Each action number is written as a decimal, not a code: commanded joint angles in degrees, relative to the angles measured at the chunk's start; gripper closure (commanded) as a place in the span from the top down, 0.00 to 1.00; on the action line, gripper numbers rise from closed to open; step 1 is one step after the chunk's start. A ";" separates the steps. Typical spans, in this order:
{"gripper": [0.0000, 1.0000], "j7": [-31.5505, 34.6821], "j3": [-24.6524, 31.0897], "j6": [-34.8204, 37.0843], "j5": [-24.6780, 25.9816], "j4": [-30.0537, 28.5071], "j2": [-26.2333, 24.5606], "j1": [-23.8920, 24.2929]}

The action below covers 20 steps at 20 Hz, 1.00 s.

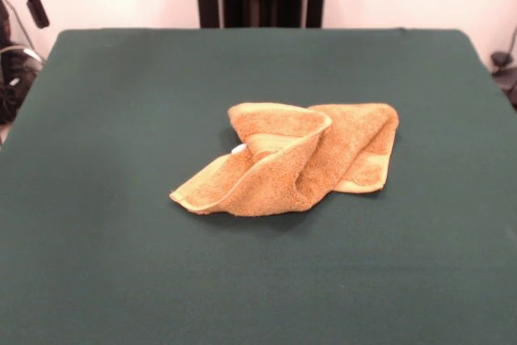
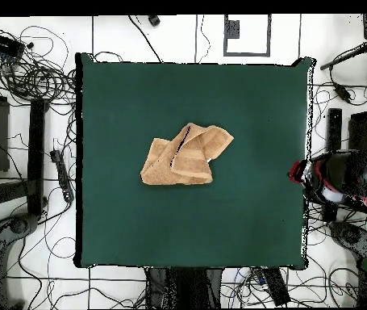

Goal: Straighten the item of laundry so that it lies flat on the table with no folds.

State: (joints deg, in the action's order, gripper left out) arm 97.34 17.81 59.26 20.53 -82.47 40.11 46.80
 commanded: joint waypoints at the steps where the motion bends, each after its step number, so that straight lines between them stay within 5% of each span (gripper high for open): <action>1: 1.00 -11.68 5.89 4.44 1.61 -2.01 -0.57 -3.36; 20: 1.00 -2.72 2.99 1.45 0.98 -3.81 -0.41 -10.43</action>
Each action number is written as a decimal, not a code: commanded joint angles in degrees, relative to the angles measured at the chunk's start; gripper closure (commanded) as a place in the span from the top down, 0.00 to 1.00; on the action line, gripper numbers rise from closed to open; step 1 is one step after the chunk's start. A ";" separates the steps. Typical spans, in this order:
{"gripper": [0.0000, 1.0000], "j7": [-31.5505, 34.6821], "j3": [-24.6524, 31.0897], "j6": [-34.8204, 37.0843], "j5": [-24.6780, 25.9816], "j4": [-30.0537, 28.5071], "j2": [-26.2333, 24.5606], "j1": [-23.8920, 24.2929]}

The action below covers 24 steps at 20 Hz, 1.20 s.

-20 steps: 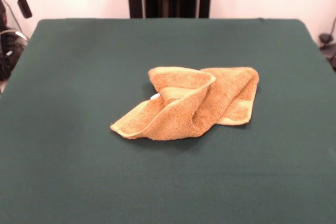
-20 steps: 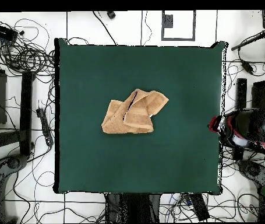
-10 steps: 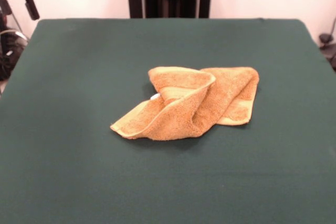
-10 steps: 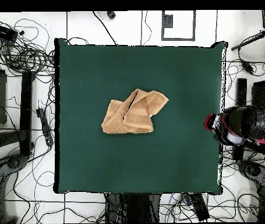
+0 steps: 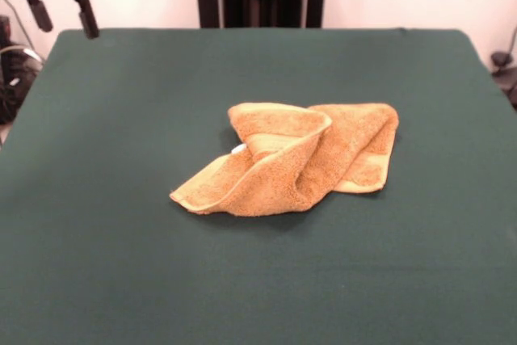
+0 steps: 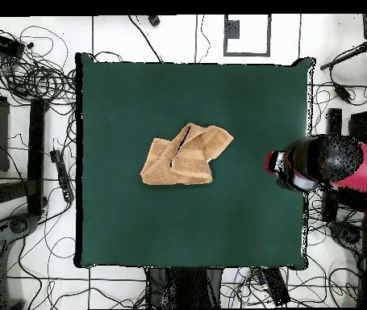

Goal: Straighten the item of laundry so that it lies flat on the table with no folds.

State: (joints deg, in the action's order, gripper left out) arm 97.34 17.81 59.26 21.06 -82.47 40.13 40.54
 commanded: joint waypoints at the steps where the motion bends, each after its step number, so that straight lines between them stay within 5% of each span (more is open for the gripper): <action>1: 1.00 -2.64 2.85 1.39 0.52 -3.76 -0.50 -4.44; 24: 1.00 0.98 2.55 -0.07 -1.70 -6.00 -0.28 -9.07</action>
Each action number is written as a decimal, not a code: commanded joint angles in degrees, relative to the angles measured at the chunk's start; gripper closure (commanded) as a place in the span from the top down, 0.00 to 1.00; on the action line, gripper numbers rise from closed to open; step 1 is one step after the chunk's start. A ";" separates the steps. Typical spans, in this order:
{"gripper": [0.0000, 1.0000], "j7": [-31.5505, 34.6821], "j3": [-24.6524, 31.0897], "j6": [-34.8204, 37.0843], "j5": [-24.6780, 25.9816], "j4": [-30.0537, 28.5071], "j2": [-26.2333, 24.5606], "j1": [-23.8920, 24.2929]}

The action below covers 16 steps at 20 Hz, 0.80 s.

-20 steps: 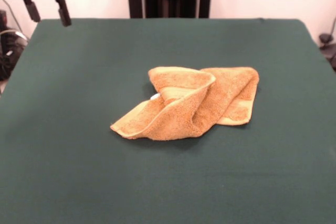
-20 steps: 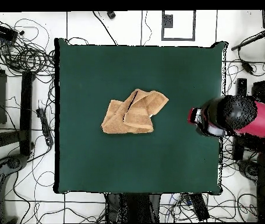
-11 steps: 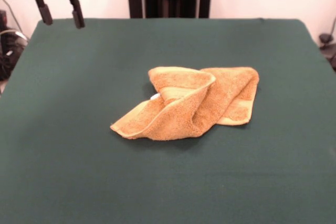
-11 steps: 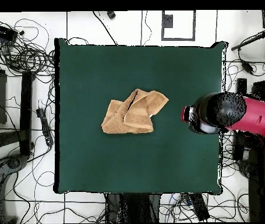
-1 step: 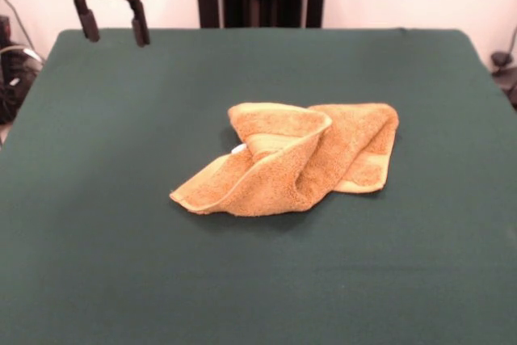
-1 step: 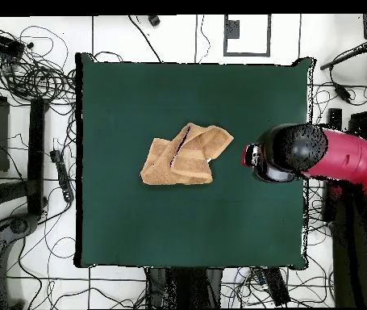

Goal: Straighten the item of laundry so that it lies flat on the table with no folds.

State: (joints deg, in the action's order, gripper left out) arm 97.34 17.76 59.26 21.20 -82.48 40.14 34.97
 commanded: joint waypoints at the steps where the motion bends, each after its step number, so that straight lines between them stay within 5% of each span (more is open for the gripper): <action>1: 1.00 0.87 2.68 -0.12 -2.06 -6.26 -0.17 -3.54; 16: 1.00 1.12 3.17 -1.93 -2.77 -6.68 -1.08 -5.17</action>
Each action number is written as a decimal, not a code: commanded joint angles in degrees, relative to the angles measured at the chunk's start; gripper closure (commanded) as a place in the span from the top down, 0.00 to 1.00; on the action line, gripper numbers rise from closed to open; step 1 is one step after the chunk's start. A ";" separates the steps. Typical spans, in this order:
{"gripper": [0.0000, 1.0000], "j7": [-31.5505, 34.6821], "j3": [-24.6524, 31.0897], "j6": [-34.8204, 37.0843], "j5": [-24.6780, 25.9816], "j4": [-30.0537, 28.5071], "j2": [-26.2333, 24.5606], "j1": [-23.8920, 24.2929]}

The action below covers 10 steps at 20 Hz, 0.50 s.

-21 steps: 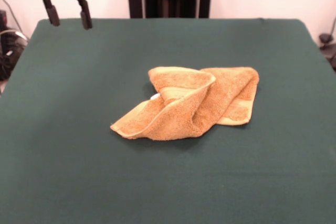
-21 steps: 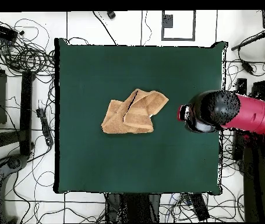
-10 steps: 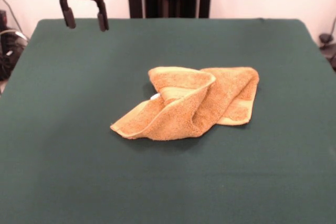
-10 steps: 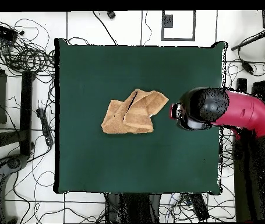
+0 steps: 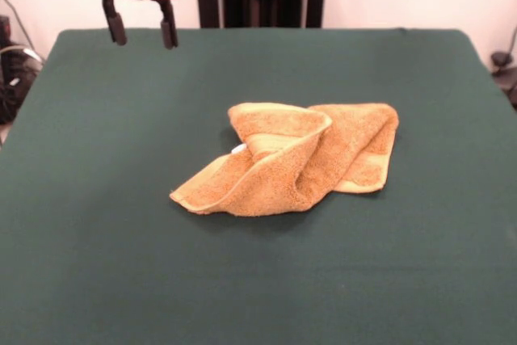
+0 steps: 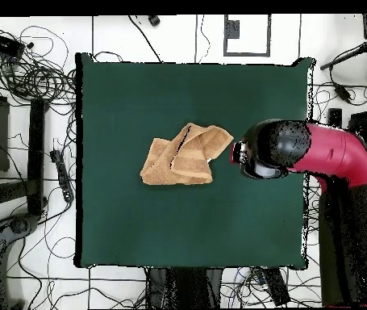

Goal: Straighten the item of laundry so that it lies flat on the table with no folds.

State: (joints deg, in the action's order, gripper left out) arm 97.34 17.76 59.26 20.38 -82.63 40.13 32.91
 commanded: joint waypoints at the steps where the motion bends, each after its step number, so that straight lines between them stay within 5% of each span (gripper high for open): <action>1: 1.00 1.40 3.30 -2.07 -2.16 -6.34 -1.39 -3.32; 10: 1.00 3.51 2.23 -4.26 -2.53 -8.24 -0.54 -4.12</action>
State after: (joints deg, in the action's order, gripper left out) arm 97.34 17.76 59.26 19.47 -83.26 40.13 32.17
